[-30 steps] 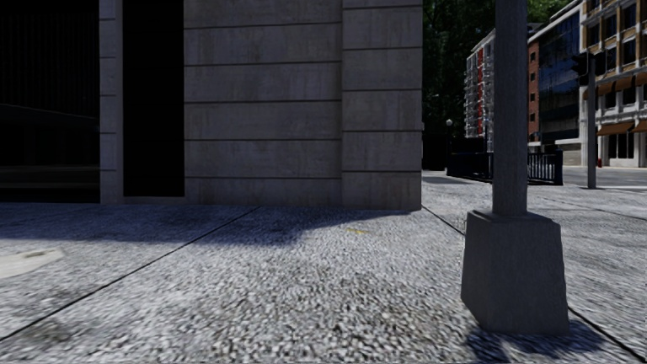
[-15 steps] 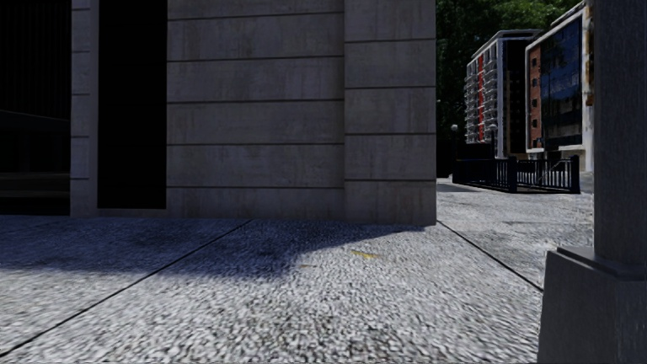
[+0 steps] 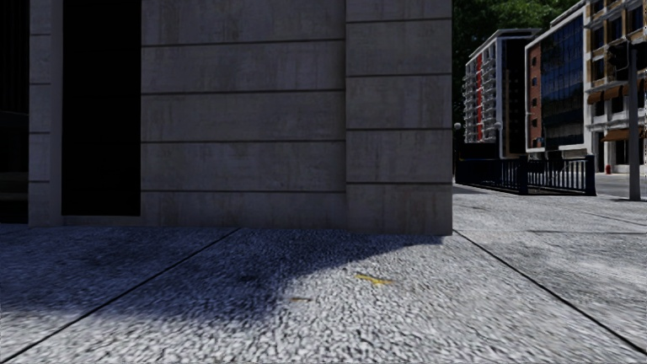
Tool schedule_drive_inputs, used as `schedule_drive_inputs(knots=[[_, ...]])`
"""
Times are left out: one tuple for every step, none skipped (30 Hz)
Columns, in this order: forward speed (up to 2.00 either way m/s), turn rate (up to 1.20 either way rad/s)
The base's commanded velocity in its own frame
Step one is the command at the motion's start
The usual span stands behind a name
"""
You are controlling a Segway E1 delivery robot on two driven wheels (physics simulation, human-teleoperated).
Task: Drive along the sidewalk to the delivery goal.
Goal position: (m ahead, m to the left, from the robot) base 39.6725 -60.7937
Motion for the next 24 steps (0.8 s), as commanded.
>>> schedule_drive_inputs(knots=[[1.25,-0.11],[1.25,0.00],[1.27,0.00],[1.27,0.00],[1.38,0.00],[1.49,0.00],[1.52,0.00],[1.53,0.00],[1.53,0.00],[1.53,-0.10],[1.53,-0.23],[1.53,-0.38],[1.53,-0.38],[1.51,-0.52],[1.48,-0.59],[1.41,-0.62],[1.41,-0.62],[1.36,-0.63],[1.35,-0.63],[1.34,-0.63],[1.34,-0.63],[1.34,-0.63],[1.34,-0.72],[1.33,-0.78]])
